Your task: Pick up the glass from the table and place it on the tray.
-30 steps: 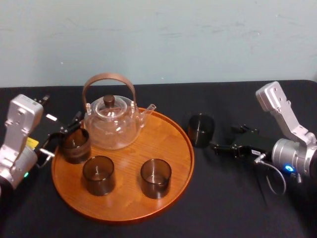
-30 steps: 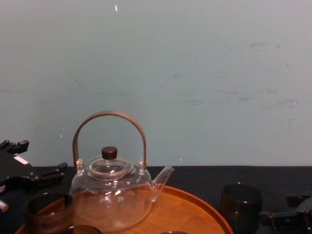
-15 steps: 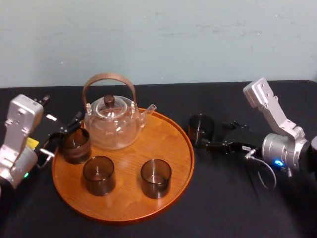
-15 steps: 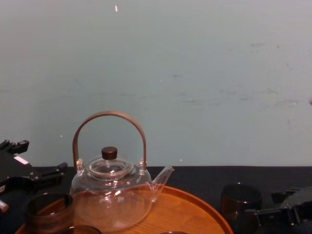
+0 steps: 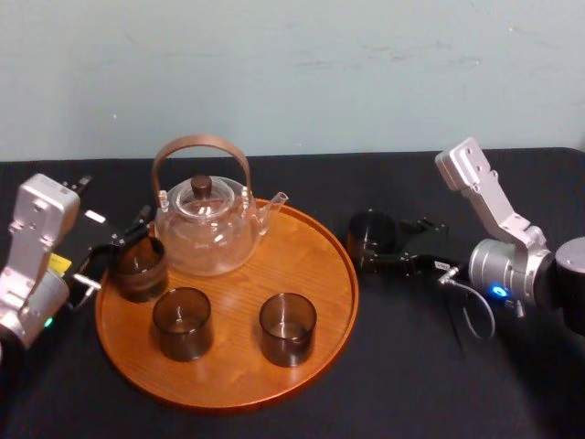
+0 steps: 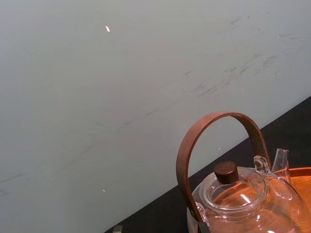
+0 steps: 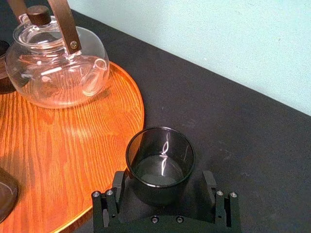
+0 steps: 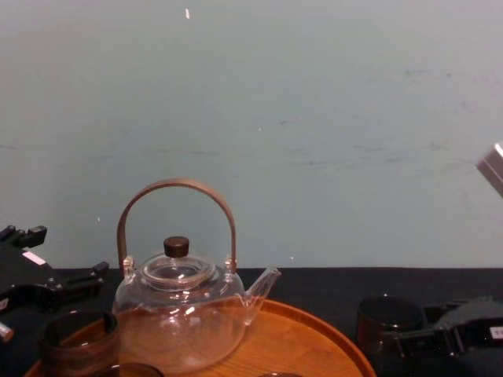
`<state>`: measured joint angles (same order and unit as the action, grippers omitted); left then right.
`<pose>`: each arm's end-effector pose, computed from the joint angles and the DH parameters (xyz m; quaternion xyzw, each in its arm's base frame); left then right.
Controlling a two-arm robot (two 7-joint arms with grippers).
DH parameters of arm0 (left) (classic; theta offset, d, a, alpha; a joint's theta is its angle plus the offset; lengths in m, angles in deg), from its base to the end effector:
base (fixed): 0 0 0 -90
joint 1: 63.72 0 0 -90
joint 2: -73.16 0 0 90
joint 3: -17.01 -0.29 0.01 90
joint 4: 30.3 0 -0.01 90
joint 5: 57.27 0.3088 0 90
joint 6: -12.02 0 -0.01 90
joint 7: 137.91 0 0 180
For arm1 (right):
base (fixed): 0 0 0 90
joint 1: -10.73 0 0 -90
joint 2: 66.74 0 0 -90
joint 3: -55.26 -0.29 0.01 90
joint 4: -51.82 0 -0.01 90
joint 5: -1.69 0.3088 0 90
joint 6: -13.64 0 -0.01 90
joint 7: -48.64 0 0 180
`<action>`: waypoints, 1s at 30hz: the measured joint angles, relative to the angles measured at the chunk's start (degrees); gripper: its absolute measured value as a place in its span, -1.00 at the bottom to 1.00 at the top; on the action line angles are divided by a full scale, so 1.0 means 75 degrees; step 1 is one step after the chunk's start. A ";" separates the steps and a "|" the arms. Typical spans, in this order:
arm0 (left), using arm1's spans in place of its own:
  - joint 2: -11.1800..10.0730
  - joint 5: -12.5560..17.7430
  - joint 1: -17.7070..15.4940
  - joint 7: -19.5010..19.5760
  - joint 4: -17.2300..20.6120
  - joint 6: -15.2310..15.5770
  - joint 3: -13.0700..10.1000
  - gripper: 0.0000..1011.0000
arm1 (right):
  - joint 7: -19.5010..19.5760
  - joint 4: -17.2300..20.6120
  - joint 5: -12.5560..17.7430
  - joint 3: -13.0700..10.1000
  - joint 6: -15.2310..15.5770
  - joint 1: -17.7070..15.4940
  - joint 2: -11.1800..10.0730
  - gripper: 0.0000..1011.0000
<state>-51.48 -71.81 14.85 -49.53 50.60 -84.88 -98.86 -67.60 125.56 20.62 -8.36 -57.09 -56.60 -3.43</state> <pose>0.3581 0.0826 -0.3023 0.1416 -0.1324 0.5799 0.7913 0.4164 -0.0513 -0.2733 -0.2225 0.0806 -0.4167 0.8777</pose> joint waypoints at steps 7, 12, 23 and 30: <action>0.0000 0.0000 0.0000 0.0000 0.0000 0.0000 0.0000 0.98 | -0.0003 -0.0193 -0.0097 0.0026 -0.0013 0.0160 0.0170 0.98; 0.0000 0.0000 0.0000 0.0000 0.0000 0.0000 0.0000 0.98 | -0.0030 -0.0268 -0.0148 0.0041 -0.0022 0.0232 0.0233 0.98; 0.0000 0.0000 0.0000 0.0000 0.0000 0.0000 0.0000 0.98 | -0.0056 -0.0475 -0.0266 0.0057 -0.0023 0.0412 0.0391 0.98; 0.0000 0.0000 0.0000 0.0000 0.0000 0.0000 0.0000 0.98 | -0.0074 -0.0584 -0.0333 0.0079 -0.0029 0.0501 0.0470 0.98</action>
<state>-51.48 -71.82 14.85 -49.53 50.60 -84.88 -98.86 -68.16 121.18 18.13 -7.77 -57.31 -52.84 0.09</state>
